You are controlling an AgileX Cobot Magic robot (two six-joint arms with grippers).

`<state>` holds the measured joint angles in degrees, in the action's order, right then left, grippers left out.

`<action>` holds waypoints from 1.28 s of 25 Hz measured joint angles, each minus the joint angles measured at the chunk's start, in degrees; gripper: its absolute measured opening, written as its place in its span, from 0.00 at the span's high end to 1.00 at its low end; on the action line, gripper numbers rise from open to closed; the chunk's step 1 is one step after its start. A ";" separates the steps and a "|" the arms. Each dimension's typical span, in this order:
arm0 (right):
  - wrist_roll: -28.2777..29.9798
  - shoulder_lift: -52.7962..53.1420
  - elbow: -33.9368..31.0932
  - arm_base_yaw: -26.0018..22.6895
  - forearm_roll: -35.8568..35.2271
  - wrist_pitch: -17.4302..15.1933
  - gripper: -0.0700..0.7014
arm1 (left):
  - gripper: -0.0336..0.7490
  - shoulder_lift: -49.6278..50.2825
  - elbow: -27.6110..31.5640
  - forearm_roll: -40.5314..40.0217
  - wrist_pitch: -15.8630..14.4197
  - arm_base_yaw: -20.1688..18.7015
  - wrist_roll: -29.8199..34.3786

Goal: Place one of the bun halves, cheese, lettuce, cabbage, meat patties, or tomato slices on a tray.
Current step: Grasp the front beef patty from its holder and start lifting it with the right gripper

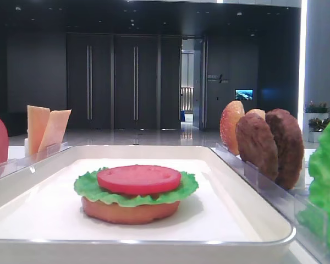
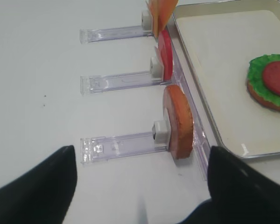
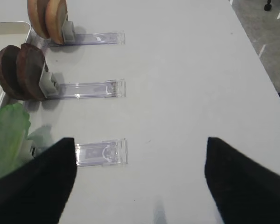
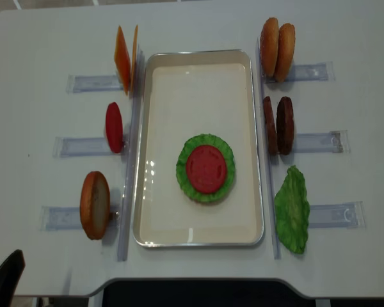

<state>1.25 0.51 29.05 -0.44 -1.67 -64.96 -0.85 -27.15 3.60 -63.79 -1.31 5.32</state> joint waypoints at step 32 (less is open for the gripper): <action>-0.52 -46.43 20.81 0.00 -2.56 -0.16 0.21 | 0.10 0.00 0.00 0.00 0.00 0.00 0.00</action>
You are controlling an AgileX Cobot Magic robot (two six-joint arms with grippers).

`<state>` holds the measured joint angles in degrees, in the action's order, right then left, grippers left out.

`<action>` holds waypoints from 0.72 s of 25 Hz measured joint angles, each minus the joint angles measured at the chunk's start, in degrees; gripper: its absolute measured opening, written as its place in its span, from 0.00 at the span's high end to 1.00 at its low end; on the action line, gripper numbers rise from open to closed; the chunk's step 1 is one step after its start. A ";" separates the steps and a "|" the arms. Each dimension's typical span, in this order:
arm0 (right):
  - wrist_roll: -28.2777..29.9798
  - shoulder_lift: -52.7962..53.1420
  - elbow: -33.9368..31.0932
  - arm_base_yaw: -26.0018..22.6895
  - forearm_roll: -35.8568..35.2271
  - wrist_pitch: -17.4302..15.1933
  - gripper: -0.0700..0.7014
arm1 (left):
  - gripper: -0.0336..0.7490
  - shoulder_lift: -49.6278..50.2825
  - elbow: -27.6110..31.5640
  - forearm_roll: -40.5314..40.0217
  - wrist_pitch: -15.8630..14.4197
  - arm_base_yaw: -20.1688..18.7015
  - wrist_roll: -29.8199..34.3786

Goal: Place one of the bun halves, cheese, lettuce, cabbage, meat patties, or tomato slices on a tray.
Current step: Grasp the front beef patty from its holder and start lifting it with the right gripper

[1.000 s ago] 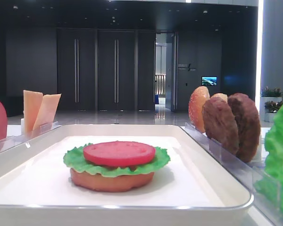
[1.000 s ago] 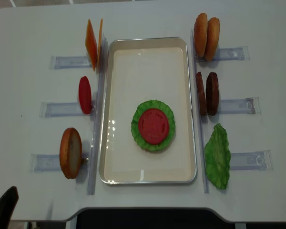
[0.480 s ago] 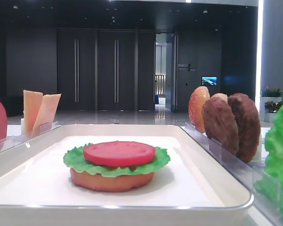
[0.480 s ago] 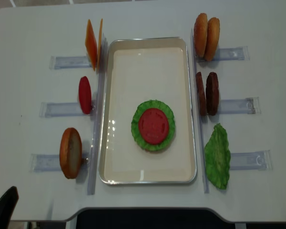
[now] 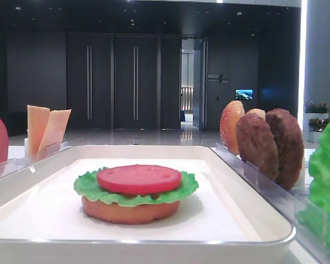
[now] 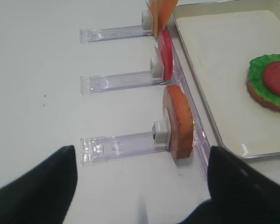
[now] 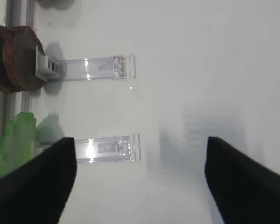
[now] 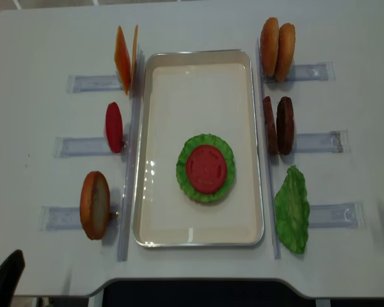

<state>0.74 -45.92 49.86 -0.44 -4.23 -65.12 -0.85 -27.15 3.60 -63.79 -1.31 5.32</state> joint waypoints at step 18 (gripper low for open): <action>3.85 -31.04 24.05 0.00 -3.04 -4.33 0.21 | 0.11 0.00 0.00 0.00 0.00 0.00 0.00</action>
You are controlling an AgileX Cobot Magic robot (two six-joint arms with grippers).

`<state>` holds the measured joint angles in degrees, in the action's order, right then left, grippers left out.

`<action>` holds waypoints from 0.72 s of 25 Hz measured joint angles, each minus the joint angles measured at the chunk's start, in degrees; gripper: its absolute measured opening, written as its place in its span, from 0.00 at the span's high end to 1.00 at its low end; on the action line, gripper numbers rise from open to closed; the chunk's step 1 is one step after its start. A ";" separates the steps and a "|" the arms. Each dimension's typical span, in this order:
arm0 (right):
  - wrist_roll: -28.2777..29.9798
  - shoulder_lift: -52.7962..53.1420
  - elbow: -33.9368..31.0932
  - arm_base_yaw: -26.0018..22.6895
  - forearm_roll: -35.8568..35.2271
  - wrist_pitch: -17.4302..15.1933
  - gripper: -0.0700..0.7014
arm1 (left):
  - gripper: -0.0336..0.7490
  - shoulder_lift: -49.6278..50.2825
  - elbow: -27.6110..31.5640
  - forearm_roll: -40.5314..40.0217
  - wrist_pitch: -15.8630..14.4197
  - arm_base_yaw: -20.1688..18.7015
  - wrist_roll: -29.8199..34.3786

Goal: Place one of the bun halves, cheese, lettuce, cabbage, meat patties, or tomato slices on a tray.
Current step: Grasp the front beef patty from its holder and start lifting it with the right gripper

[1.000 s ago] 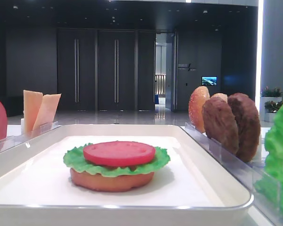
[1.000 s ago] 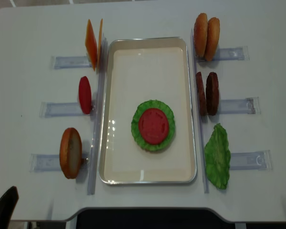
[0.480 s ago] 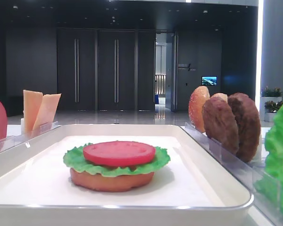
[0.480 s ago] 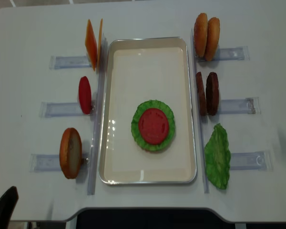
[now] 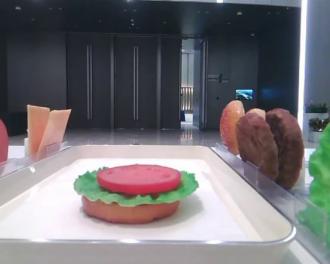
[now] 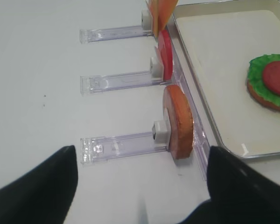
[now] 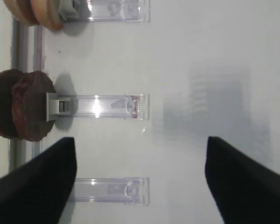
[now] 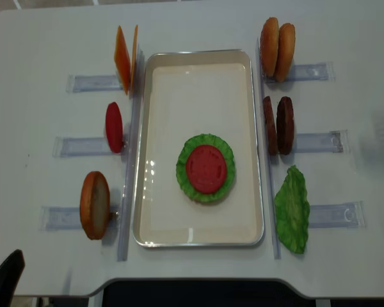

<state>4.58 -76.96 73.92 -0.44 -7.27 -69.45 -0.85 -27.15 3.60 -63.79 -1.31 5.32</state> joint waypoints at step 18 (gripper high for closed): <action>-18.07 -8.38 7.60 18.79 2.37 -0.55 0.21 | 0.11 0.00 0.00 0.00 0.00 0.00 0.00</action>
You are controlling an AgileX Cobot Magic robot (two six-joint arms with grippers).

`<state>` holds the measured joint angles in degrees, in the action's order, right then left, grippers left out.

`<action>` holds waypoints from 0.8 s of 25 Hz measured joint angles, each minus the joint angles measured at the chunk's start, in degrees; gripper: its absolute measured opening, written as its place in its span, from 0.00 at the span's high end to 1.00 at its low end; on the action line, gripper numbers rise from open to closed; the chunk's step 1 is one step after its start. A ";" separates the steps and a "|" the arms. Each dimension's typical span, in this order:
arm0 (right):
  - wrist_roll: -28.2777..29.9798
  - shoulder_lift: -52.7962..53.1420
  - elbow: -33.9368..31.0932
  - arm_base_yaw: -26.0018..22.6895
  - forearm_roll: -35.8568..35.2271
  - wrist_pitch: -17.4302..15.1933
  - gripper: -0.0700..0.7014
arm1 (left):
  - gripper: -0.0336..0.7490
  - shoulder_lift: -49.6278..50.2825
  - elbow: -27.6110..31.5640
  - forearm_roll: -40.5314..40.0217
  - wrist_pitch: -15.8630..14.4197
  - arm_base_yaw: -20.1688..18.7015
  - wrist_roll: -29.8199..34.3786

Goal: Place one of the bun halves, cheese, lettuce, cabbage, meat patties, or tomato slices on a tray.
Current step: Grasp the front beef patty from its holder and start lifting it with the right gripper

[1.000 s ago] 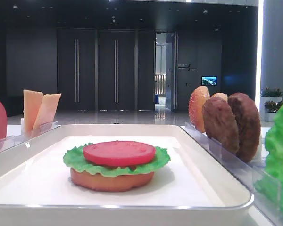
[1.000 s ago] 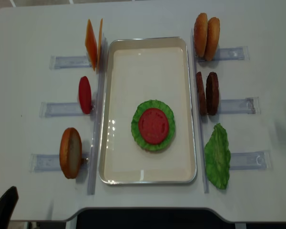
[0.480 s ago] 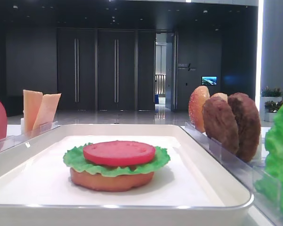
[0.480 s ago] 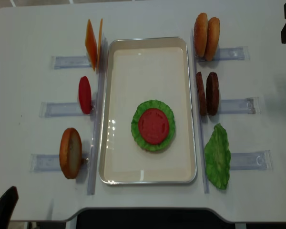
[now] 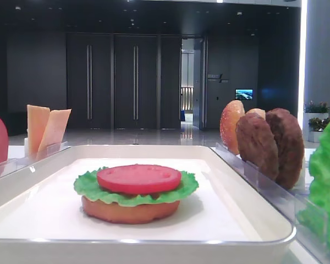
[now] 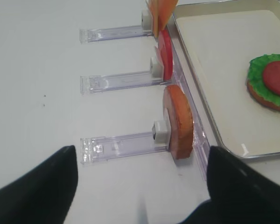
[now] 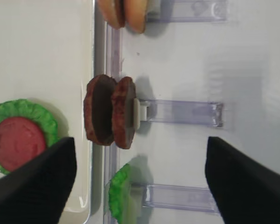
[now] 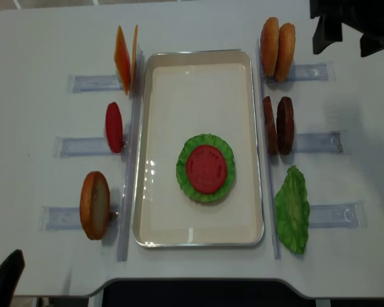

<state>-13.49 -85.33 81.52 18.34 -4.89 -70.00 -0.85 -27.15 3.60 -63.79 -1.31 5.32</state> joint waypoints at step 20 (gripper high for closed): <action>-8.34 -11.46 0.04 11.83 1.71 1.83 0.21 | 0.11 0.00 0.00 0.00 0.00 0.00 0.00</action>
<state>-21.83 -96.79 81.56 30.17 -3.19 -68.17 -0.85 -27.15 3.60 -63.79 -1.31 5.32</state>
